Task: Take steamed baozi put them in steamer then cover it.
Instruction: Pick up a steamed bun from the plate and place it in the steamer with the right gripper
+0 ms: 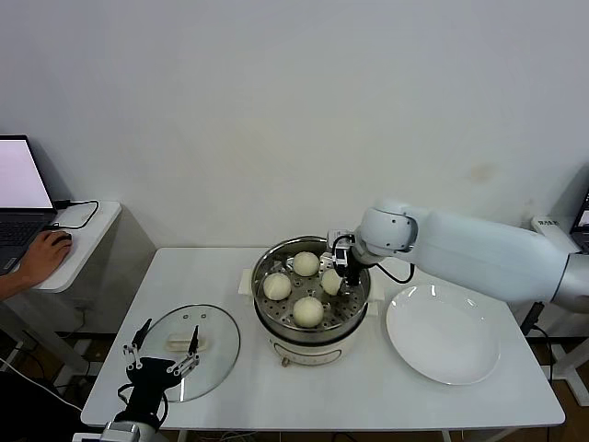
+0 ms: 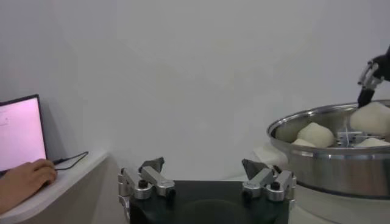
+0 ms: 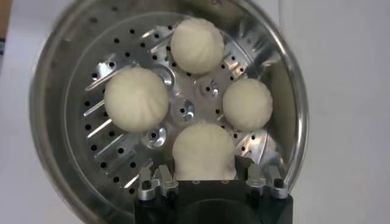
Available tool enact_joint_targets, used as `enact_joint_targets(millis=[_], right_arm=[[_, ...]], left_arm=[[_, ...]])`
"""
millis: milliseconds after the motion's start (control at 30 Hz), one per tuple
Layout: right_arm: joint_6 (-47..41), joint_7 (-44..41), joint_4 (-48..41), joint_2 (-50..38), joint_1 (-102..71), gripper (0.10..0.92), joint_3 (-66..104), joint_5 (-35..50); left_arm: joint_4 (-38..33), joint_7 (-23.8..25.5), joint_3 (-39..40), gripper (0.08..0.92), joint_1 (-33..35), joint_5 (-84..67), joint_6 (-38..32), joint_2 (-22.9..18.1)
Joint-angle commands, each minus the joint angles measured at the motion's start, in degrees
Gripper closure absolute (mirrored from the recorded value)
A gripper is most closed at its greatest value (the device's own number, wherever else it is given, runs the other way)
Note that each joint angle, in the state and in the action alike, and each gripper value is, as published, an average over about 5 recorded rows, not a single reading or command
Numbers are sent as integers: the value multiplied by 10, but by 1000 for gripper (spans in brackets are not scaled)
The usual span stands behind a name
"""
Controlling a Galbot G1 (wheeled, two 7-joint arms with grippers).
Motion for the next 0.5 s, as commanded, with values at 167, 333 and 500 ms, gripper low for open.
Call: enact_joint_targets(millis=[167,333,500], right_arm=[[-6,-2,24,-21,-10,217,57,0],[0,28,106,-96,-6,204,103,23],[50,195,188,-202,-81,202,165,52]], left_arm=[[-2,0,-2,177,1,-1,0,2],[-1,0,-2,177,-1,-2,0,1],[2,0,0,177,-4,-3,-1,1]])
